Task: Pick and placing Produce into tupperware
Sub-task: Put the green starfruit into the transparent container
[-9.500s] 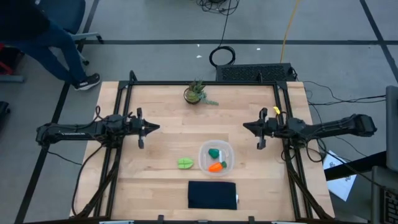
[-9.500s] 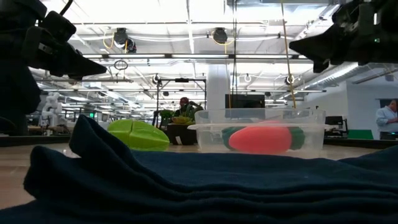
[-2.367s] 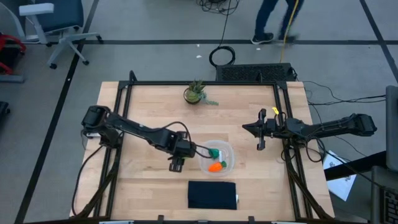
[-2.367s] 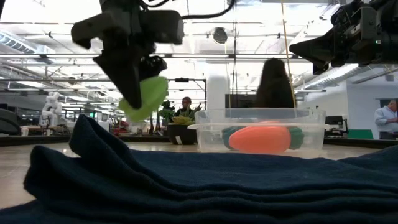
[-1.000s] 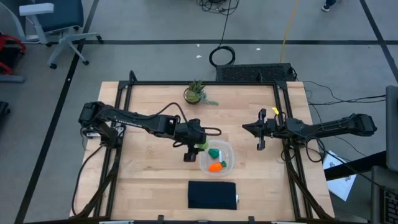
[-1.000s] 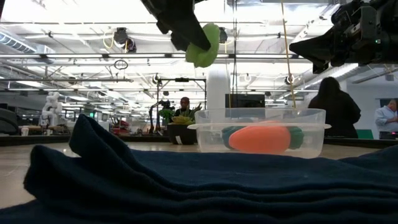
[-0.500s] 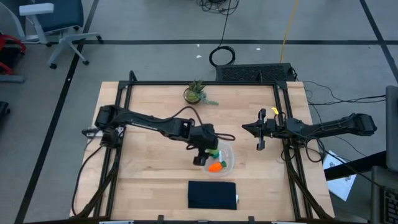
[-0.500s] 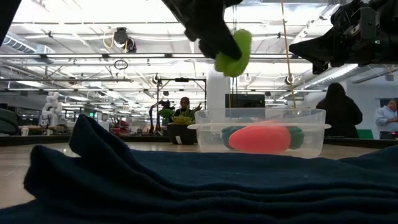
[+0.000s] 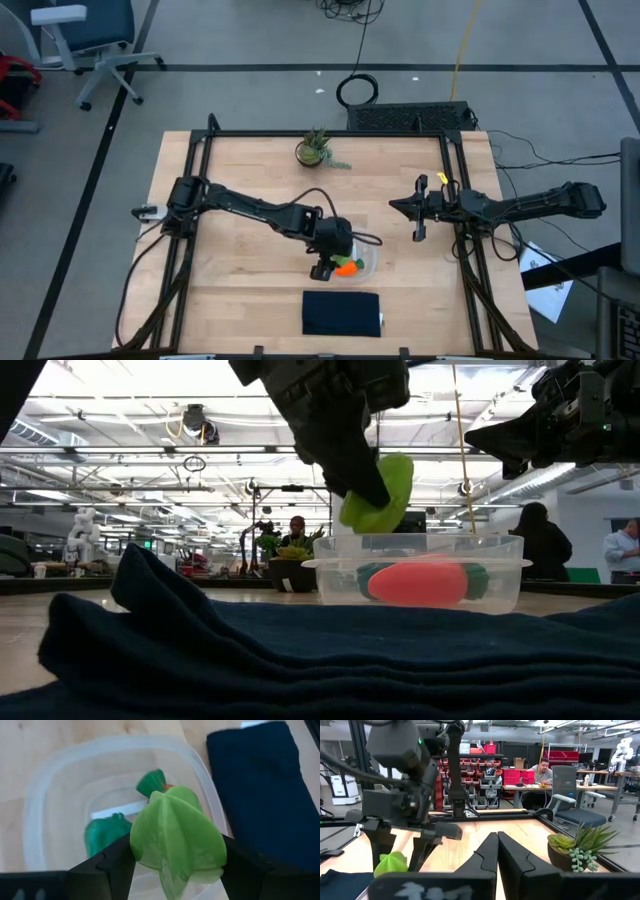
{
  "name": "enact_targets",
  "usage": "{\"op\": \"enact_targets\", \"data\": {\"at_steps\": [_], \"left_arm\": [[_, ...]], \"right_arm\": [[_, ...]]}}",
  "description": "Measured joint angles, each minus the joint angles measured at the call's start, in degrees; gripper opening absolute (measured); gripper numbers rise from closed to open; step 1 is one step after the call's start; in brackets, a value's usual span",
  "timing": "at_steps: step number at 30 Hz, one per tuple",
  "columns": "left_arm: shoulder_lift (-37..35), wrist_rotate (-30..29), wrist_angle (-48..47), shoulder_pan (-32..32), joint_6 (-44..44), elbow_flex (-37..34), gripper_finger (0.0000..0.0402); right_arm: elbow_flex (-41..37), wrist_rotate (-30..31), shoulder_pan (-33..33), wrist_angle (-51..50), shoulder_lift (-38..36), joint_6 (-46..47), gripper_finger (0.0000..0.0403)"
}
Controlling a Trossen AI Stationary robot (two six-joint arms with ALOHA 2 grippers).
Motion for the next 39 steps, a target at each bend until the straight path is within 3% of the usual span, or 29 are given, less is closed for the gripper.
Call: {"op": "enact_targets", "data": {"at_steps": [29, 39], "left_arm": [[2.6, 0.0, 0.3, 1.1, 1.2, -0.6, 0.0241], [2.5, 2.4, -0.2, 1.6, 2.1, -0.8, 0.0241]], "right_arm": [[0.0, 0.0, 0.0, -0.5, 0.0, 1.5, 0.0000], [0.0, 0.0, 0.0, -0.7, 0.1, 1.5, 0.0000]]}}
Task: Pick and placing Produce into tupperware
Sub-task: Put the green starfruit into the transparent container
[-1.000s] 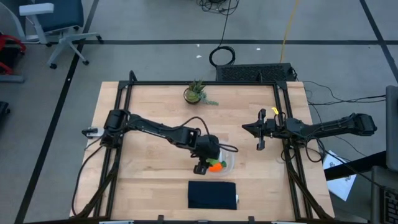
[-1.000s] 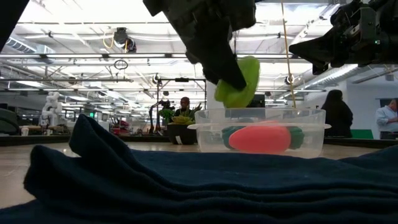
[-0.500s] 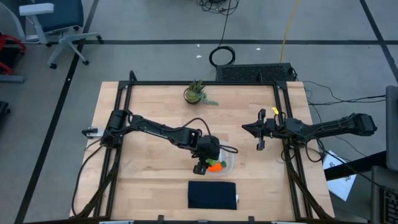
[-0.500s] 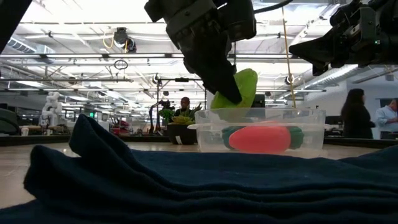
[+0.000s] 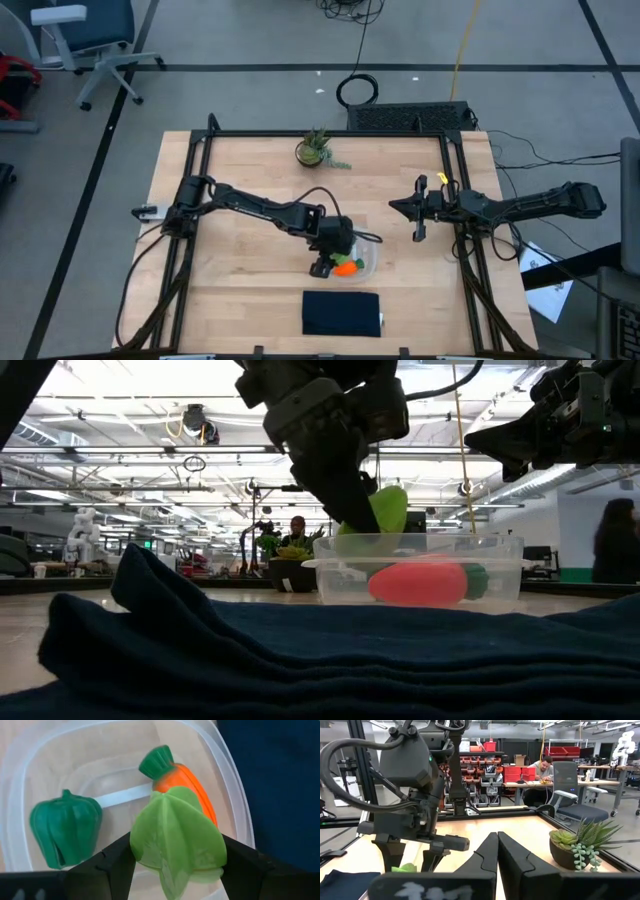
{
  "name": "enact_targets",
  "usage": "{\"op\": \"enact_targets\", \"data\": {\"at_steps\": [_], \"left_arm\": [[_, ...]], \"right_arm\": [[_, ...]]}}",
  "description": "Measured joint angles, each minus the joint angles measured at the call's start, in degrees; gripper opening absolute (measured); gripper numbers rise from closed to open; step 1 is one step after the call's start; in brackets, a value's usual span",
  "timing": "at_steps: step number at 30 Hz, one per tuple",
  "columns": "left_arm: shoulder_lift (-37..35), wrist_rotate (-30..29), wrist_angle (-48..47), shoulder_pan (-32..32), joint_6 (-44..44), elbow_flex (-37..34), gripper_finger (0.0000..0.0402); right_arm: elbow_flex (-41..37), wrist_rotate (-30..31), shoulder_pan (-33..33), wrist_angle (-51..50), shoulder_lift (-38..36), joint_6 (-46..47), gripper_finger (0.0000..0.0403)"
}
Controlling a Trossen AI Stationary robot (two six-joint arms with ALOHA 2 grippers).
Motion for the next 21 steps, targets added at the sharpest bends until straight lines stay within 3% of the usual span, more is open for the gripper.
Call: {"op": "enact_targets", "data": {"at_steps": [21], "left_arm": [[2.5, -1.5, -0.5, 0.3, 1.6, 0.0, 0.0241]], "right_arm": [[0.0, 0.0, 0.0, -0.1, 0.0, 0.0, 0.0000]]}}
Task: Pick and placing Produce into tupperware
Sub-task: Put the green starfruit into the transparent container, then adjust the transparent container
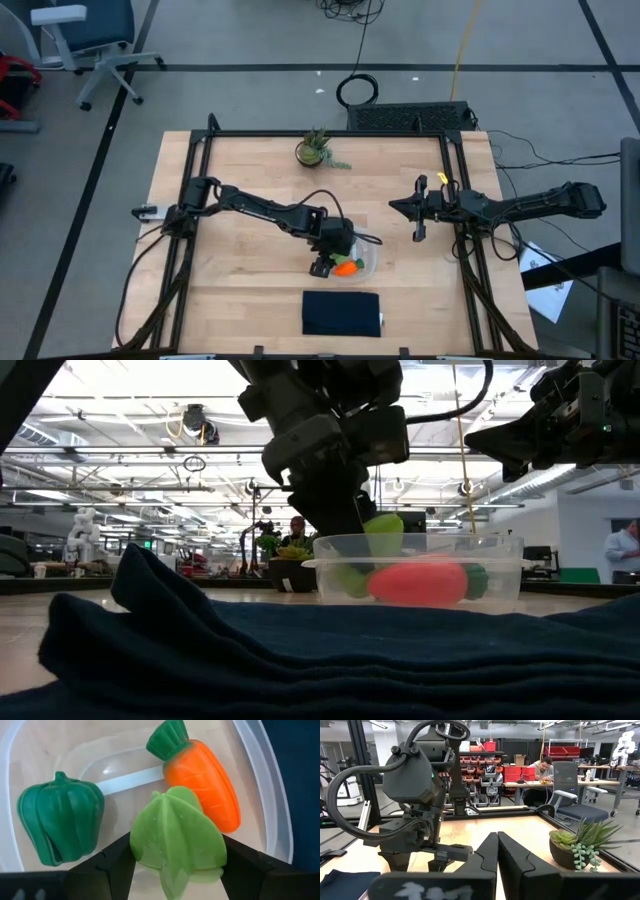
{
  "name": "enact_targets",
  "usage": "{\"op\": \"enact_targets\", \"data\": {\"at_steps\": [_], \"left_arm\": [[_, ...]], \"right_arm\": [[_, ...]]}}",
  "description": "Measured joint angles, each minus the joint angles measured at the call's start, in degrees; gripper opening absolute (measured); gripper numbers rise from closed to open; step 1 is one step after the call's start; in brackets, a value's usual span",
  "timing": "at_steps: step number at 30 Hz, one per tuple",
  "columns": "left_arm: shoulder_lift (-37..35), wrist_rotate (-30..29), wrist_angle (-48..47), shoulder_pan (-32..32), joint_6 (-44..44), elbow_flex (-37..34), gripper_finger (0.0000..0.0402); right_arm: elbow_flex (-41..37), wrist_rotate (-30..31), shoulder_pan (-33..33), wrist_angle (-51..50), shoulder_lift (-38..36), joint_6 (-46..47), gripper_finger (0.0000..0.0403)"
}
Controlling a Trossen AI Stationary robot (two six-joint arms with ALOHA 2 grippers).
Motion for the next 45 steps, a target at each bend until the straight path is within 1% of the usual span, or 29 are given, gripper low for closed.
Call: {"op": "enact_targets", "data": {"at_steps": [9, 22, 26, 30, 36, 40, 45], "left_arm": [[2.2, -0.6, 1.2, 0.0, 0.7, 0.1, 0.0241], [2.1, 0.1, 0.8, 0.0, 0.8, 0.0, 0.0242], [2.1, 0.9, 0.8, 0.0, 1.0, 0.0, 0.0259], [2.1, 0.9, 0.4, 0.0, 1.6, 0.0, 0.0289], [1.2, -2.1, 0.0, 0.0, 2.2, 0.0, 0.0327], [-1.2, -4.1, -1.0, 0.0, 2.6, 0.2, 0.0337], [-6.4, -4.6, -2.8, 0.0, 3.3, 0.2, 0.0329]], "right_arm": [[0.0, 0.0, 0.0, -0.2, 0.0, 0.0, 0.0000], [0.0, 0.0, 0.0, -0.4, 0.3, 0.0, 0.0000], [0.0, 0.0, 0.0, -0.4, 0.3, 0.0, 0.0000], [0.0, 0.0, 0.0, -0.4, 0.3, 0.0, 0.0000], [0.0, 0.0, 0.0, -0.4, 0.3, 0.1, 0.0000], [0.0, 0.0, 0.0, -0.4, 0.3, 0.1, 0.0000], [0.0, 0.0, 0.0, -0.4, 0.6, 0.1, 0.0000]]}}
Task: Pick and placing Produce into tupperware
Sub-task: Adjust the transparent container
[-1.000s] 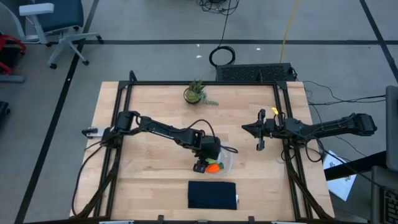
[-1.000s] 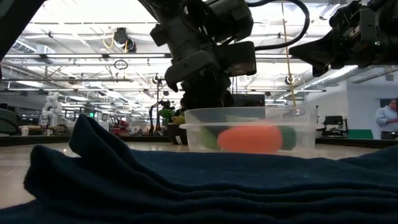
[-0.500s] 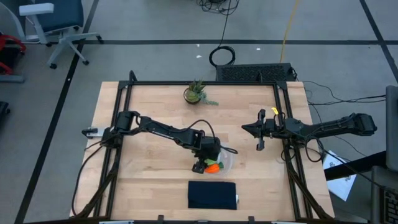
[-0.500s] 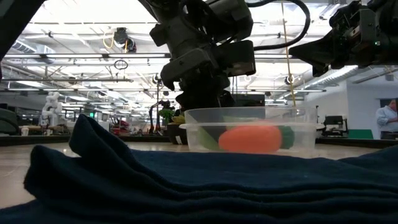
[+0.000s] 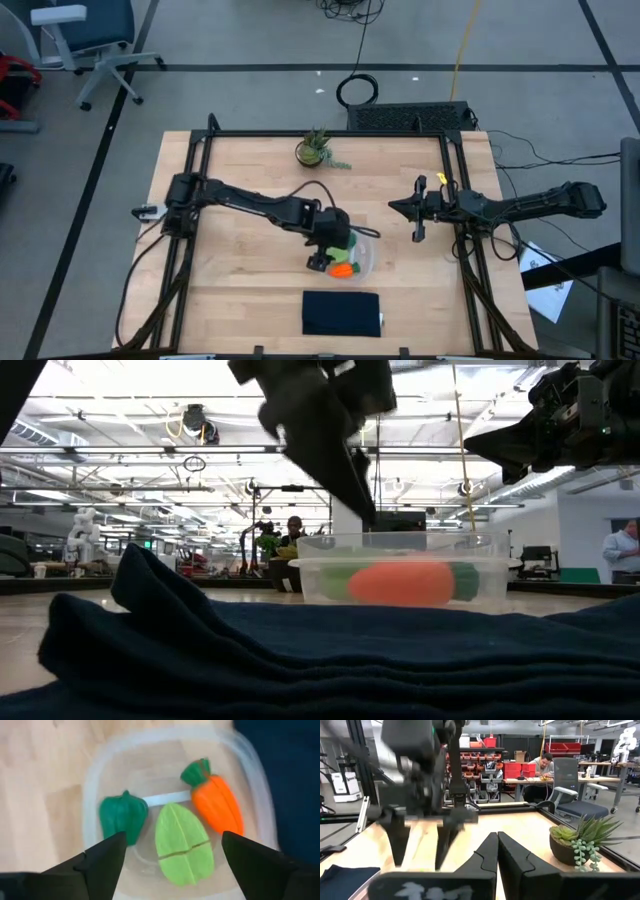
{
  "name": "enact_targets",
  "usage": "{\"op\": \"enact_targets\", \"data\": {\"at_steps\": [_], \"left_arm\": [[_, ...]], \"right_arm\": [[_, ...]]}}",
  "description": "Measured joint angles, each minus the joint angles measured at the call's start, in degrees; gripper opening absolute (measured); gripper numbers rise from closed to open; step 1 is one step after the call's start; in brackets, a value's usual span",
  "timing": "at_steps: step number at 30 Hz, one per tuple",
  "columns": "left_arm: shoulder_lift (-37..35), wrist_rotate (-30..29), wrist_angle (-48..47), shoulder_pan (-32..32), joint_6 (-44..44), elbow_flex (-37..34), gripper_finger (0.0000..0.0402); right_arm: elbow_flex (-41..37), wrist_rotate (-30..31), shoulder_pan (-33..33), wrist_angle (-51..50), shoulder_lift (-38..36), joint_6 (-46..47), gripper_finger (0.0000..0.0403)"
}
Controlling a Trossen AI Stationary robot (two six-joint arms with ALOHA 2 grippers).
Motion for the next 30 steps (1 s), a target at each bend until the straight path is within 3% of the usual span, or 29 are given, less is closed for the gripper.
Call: {"op": "enact_targets", "data": {"at_steps": [4, 7, 15, 30], "left_arm": [[-4.8, -0.6, -2.1, 0.0, 0.6, 0.0, 0.0300], [-8.5, -2.3, -4.4, -0.2, 0.7, 0.0, 0.0248], [-16.2, -5.8, -8.3, -0.4, -0.8, -1.3, 0.0020], [-17.8, -6.8, 9.2, 2.3, -6.9, -22.2, 0.0001]], "right_arm": [[0.0, 0.0, 0.0, 0.1, 0.2, 0.0, 0.0000], [0.0, 0.0, 0.0, 0.1, 0.2, 0.0, 0.0000], [0.0, 0.0, 0.0, 0.2, 0.2, 0.0, 0.0000], [0.0, -4.6, 0.0, -1.1, 1.9, 3.1, 0.0000]]}}
